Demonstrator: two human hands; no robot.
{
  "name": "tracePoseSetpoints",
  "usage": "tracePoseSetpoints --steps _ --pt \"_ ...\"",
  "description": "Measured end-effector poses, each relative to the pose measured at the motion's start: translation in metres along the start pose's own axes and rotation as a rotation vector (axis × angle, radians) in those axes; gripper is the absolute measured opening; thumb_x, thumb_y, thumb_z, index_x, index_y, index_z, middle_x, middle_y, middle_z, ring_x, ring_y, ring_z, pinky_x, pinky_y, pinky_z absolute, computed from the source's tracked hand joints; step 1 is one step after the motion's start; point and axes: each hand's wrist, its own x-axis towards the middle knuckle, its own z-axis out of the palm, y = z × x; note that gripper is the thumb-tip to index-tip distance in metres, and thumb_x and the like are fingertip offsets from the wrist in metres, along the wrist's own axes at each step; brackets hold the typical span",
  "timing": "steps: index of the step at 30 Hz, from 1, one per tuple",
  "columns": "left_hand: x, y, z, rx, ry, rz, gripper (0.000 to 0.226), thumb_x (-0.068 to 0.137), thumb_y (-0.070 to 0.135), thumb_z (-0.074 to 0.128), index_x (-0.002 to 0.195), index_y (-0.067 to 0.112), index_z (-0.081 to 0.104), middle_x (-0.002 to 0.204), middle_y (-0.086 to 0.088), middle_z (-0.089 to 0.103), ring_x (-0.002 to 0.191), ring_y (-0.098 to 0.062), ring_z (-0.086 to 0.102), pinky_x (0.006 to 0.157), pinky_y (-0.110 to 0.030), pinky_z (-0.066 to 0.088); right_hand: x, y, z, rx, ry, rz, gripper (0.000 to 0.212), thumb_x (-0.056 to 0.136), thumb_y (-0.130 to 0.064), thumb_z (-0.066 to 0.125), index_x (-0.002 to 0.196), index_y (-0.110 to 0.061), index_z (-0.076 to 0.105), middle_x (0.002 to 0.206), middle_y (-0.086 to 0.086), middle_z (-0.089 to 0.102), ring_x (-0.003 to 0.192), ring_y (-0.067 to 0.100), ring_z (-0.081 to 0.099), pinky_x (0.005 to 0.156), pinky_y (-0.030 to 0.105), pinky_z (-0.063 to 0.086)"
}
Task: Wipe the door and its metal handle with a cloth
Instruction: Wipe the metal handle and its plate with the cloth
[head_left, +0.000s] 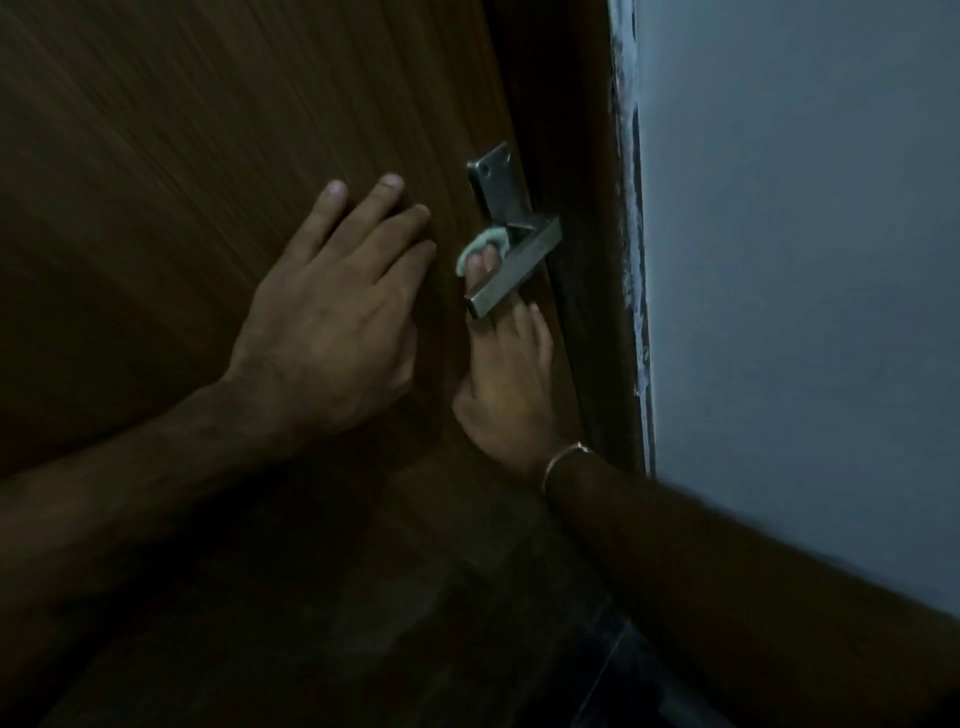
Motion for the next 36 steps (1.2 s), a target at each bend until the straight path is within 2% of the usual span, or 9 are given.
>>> tracePoseSetpoints --steps 6,11,15,20,23,25,28,33,36 --pt "0.004 0.002 0.003 -0.021 0.035 -0.012 0.065 0.086 0.039 0.028 0.136 0.004 0.052 0.151 -0.017 0.045 0.150 -0.031 0.022 0.120 -0.050 0.007 0.031 -0.008 0.000 0.057 0.201 -0.098 0.092 0.083 -0.015 0.061 0.156 -0.015 0.003 0.165 0.003 0.002 0.151 0.020 0.005 0.119 0.053 0.013" --pt "0.005 0.002 -0.001 -0.026 0.017 -0.022 0.062 0.089 0.035 0.033 0.138 0.003 0.052 0.152 -0.017 0.044 0.150 -0.032 0.023 0.120 -0.050 0.007 -0.002 0.008 0.007 0.003 0.007 0.021 0.086 0.082 -0.016 0.060 0.154 -0.017 0.013 0.163 0.005 0.015 0.149 0.022 0.010 0.121 0.046 0.002" --pt "0.009 0.007 -0.002 -0.064 0.049 -0.011 0.066 0.088 0.037 0.027 0.137 0.000 0.052 0.148 -0.020 0.048 0.148 -0.035 0.027 0.120 -0.056 0.014 0.033 -0.009 -0.003 0.063 0.191 -0.111 0.094 0.083 -0.020 0.066 0.155 -0.013 0.005 0.164 0.003 0.001 0.151 0.021 0.005 0.119 0.054 0.010" --pt "0.011 0.003 -0.005 -0.029 -0.025 -0.018 0.071 0.086 0.040 0.028 0.144 0.004 0.046 0.156 -0.015 0.039 0.152 -0.030 0.018 0.122 -0.050 0.006 -0.021 0.009 0.009 0.132 -0.067 0.115 0.084 0.088 -0.002 0.055 0.155 -0.019 0.007 0.164 -0.002 -0.002 0.151 0.012 -0.006 0.122 0.045 0.001" --pt "0.014 0.003 -0.001 -0.040 0.007 -0.005 0.066 0.089 0.039 0.028 0.140 0.003 0.051 0.151 -0.016 0.046 0.150 -0.031 0.024 0.121 -0.052 0.010 -0.018 -0.006 0.017 0.547 0.130 0.243 0.080 0.087 0.012 0.046 0.154 -0.021 0.019 0.164 -0.006 0.010 0.150 0.007 0.004 0.123 0.040 0.009" --pt "0.014 0.009 0.002 -0.069 0.026 -0.022 0.060 0.093 0.039 0.030 0.136 0.005 0.055 0.147 -0.014 0.050 0.149 -0.030 0.026 0.121 -0.053 0.010 -0.019 -0.013 0.024 0.702 0.216 0.411 0.072 0.092 0.004 0.044 0.153 -0.030 0.024 0.162 -0.014 0.016 0.149 0.005 0.012 0.123 0.037 0.014" --pt "0.011 0.014 0.006 -0.093 0.030 -0.036 0.056 0.094 0.039 0.033 0.130 0.006 0.060 0.142 -0.014 0.055 0.148 -0.030 0.028 0.120 -0.054 0.009 -0.011 -0.004 0.023 0.677 0.294 0.595 0.057 0.100 -0.013 0.043 0.151 -0.033 0.028 0.160 -0.014 0.023 0.147 0.009 0.020 0.121 0.042 0.020" --pt "0.011 0.025 0.013 -0.165 0.057 -0.039 0.051 0.095 0.037 0.036 0.129 0.007 0.059 0.138 -0.013 0.058 0.146 -0.028 0.033 0.120 -0.050 0.012 0.005 0.017 0.013 0.547 0.370 0.363 0.038 0.100 -0.009 0.045 0.137 -0.014 0.053 0.148 0.000 0.046 0.135 0.009 0.041 0.110 0.017 0.031" --pt "0.017 0.033 0.011 -0.249 0.019 -0.086 0.047 0.096 0.037 0.042 0.132 0.010 0.057 0.133 -0.011 0.059 0.136 -0.028 0.043 0.112 -0.050 0.026 0.005 0.038 0.003 0.608 0.345 0.421 0.023 0.095 -0.008 0.057 0.114 -0.018 0.065 0.127 0.001 0.058 0.110 0.004 0.054 0.101 0.025 0.048"
